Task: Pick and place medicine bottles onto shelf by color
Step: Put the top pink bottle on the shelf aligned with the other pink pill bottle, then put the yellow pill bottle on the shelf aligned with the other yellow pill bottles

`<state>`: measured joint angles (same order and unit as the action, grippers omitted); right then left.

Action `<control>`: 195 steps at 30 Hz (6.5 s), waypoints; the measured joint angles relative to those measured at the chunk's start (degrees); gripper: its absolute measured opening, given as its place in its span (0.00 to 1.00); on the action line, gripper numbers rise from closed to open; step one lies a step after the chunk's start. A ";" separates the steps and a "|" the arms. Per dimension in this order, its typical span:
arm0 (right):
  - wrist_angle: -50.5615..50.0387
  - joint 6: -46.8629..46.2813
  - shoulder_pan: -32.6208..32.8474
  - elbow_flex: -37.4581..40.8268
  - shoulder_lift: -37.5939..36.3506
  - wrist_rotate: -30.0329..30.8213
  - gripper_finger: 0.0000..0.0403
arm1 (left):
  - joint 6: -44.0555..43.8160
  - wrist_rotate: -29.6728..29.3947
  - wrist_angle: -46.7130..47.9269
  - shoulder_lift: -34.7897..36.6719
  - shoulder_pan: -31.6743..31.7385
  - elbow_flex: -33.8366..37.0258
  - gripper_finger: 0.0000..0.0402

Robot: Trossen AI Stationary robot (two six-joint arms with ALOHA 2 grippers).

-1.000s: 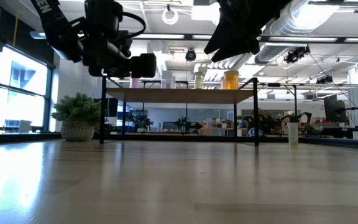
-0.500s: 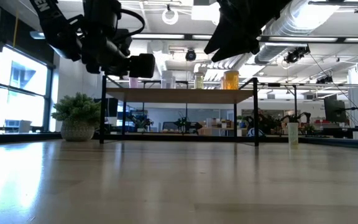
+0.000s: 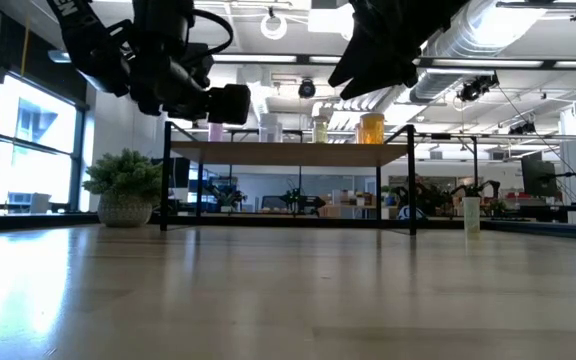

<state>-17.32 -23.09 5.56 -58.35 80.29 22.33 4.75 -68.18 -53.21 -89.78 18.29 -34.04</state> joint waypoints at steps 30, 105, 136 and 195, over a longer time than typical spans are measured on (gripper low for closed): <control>0.00 -0.88 -0.01 -0.01 0.01 -1.49 0.49 | 3.15 1.36 -0.29 5.30 -1.91 -0.09 0.40; -0.20 -0.85 -0.02 -0.02 0.02 -1.49 0.49 | -24.33 42.48 68.44 11.75 8.62 -27.58 0.01; -0.22 -0.85 -0.02 -0.02 0.02 -1.49 0.49 | -31.17 28.07 73.53 2.98 6.48 -27.55 0.01; -4.06 -0.85 -0.02 -2.91 0.02 -1.47 0.49 | -21.25 23.92 73.87 9.69 4.95 -27.55 0.01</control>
<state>-21.38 -23.94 5.54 -61.25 80.31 20.86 -16.50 -44.26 20.66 -80.09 23.24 -61.58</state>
